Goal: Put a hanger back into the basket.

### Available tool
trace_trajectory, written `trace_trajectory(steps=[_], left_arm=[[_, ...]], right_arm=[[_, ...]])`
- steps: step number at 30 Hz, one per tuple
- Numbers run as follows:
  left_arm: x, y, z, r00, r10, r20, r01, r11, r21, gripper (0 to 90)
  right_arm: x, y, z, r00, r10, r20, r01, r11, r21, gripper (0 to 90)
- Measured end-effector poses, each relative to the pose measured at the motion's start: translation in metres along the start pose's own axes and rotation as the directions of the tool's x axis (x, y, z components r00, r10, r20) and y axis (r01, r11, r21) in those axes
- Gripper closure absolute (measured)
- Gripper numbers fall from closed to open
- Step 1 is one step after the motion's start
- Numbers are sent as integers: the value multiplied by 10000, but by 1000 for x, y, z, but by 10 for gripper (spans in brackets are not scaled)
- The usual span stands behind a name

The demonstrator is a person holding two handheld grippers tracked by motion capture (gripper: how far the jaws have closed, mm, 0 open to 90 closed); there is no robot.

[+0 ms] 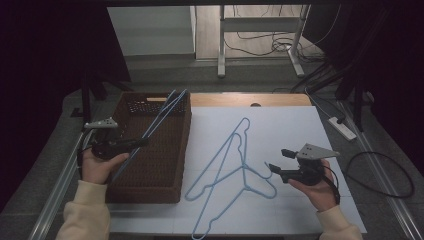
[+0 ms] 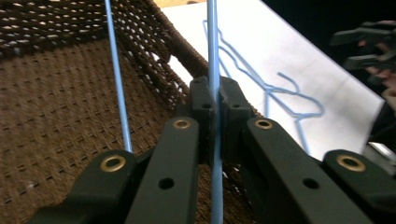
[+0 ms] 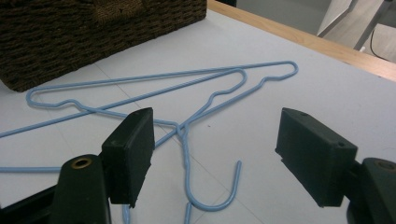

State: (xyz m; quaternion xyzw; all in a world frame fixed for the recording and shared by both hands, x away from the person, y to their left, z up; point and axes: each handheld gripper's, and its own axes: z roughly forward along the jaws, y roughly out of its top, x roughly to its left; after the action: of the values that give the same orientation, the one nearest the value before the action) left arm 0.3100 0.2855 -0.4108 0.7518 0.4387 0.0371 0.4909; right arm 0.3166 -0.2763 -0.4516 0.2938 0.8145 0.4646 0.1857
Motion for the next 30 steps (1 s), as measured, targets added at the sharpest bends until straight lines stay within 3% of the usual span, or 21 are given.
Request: trace_trajectory(steps=[7, 11, 21, 25, 27, 30], left_arm=[[9, -6, -7, 9998, 101, 184, -107, 9995, 295, 864], [15, -8, -2, 10000, -16, -45, 19, 9977, 672, 864], [31, -3, 12, 9991, -74, -416, 145, 9849, 1727, 864], [35, -4, 15, 9972, -63, -751, 219, 9779, 2081, 863], [38, -5, 17, 9923, 7, -1239, 289, 9712, 2367, 863], [40, -5, 15, 9905, -183, -1365, 485, 9741, 2208, 862]], right_arm=[[2, -1, 3, 10000, -21, -45, 22, 9999, 102, 285], [1, -2, 4, 10000, -8, -48, 9, 9998, 193, 285], [1, -4, 6, 10000, -7, -54, 8, 9995, 311, 284], [2, -3, 6, 10000, -20, -50, 22, 9995, 304, 284], [1, -3, 6, 10000, -25, -43, 27, 9994, 333, 284], [1, -3, 6, 10000, -12, -40, 14, 9994, 342, 284]])
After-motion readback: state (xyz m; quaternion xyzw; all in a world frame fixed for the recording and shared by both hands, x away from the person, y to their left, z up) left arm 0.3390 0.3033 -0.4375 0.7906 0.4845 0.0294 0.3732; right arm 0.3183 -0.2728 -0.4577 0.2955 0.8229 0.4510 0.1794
